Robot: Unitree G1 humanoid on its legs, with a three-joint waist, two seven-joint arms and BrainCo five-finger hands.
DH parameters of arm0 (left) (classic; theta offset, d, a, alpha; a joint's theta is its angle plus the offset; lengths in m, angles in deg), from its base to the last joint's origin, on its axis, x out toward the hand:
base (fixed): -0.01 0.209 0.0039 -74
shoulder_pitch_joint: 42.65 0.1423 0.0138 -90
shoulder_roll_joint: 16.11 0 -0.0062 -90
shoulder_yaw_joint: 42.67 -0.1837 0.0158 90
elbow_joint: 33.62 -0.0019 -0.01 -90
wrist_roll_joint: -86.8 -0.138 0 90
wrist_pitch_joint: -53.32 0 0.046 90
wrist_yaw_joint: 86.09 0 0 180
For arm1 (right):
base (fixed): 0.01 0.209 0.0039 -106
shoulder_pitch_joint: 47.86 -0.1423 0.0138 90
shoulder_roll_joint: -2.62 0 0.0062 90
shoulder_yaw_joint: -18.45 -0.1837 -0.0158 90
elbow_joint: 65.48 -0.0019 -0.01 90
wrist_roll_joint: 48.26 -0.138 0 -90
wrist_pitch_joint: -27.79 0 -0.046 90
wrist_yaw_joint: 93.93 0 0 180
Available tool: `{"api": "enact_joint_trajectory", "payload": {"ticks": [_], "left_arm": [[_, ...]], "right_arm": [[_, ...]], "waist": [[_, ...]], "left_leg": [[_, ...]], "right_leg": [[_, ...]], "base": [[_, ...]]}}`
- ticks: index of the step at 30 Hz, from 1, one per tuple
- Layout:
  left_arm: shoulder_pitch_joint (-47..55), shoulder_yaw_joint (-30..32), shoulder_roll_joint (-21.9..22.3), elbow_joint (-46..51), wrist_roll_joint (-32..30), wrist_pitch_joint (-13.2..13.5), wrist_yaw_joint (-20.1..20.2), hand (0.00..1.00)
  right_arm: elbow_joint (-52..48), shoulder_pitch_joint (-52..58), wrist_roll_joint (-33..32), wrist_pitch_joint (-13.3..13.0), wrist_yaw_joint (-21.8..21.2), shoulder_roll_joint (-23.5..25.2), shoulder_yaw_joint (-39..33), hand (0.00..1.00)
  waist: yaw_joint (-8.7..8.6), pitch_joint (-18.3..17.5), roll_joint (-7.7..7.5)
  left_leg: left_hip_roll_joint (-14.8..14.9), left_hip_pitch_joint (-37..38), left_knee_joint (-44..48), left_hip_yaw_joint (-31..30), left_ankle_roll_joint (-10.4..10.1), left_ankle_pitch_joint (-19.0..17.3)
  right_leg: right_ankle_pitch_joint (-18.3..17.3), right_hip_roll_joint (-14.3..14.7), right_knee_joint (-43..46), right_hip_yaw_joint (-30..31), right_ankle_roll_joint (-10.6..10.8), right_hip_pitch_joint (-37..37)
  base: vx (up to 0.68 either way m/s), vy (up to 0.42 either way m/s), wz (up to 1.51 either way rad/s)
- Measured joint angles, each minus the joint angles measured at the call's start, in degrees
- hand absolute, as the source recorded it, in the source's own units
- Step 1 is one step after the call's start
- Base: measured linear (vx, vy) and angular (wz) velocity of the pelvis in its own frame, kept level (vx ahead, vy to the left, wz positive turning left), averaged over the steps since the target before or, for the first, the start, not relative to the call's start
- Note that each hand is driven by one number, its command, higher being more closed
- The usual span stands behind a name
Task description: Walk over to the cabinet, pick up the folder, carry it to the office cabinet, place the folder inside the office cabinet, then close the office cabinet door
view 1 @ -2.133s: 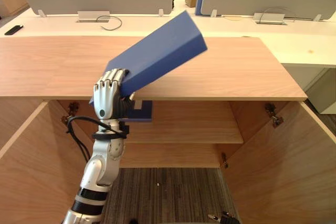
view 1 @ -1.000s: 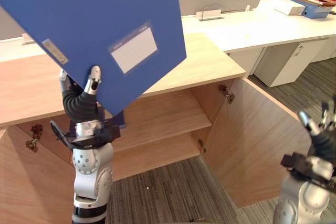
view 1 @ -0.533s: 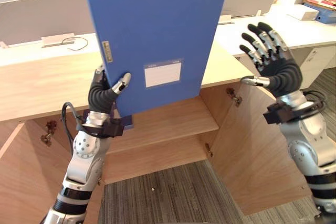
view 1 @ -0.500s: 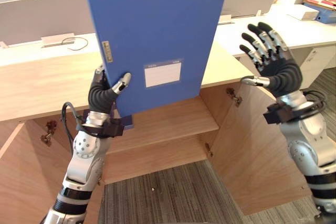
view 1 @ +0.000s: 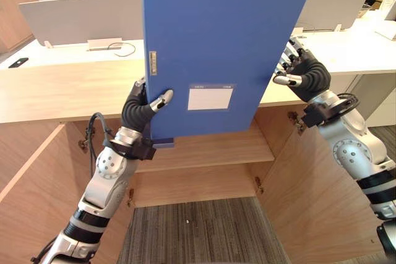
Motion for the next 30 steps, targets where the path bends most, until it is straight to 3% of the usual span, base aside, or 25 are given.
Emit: {"api": "enact_joint_trajectory", "payload": {"ticks": [15,16,21,29,30], "left_arm": [[-2.9,-2.1,1.8,-2.4,1.6,0.0,0.1,1.00],[-3.0,-2.1,1.8,-2.5,2.1,0.1,0.1,1.00],[-3.1,-2.0,1.9,-2.9,4.4,1.4,-0.3,1.00],[-3.1,-3.7,1.9,-3.7,6.1,2.9,-0.4,1.00],[-3.0,-4.0,2.0,-3.8,6.2,3.0,-0.4,0.00]], "right_arm": [[5.2,-11.9,0.0,1.5,-0.1,3.0,7.5,0.00],[5.2,-12.3,0.0,1.5,0.0,3.0,7.8,1.00],[5.6,-17.1,-0.2,1.5,0.1,1.2,13.2,1.00],[4.7,-18.1,-0.5,1.5,0.0,-0.5,15.7,1.00],[4.7,-18.1,-0.5,1.5,0.0,-0.6,15.7,1.00]], "waist": [[0.83,-0.4,0.08],[0.91,-0.5,0.06],[1.97,-1.0,0.01],[2.80,-1.8,-0.24],[2.80,-1.8,-0.25]], "left_leg": [[0.5,-1.6,0.0,-0.1,0.1,1.3],[0.5,-1.8,0.0,-0.1,0.1,1.4],[0.7,-2.3,0.0,-0.2,0.1,1.6],[0.7,-2.5,0.0,-0.5,0.0,1.7],[0.7,-2.5,0.0,-0.5,0.0,1.7]], "right_leg": [[1.6,0.4,-0.8,-0.1,-0.1,-1.2],[1.6,0.5,-0.9,-0.1,-0.2,-1.4],[2.5,0.6,-2.3,-0.3,-0.3,-1.2],[2.7,0.7,-2.5,-0.5,-0.2,-1.1],[2.7,0.7,-2.5,-0.5,-0.2,-1.1]], "base": [[-0.02,0.005,0.00],[-0.03,0.011,-0.03],[-0.01,0.009,0.01],[0.00,0.002,0.01],[0.00,0.000,0.00]]}}
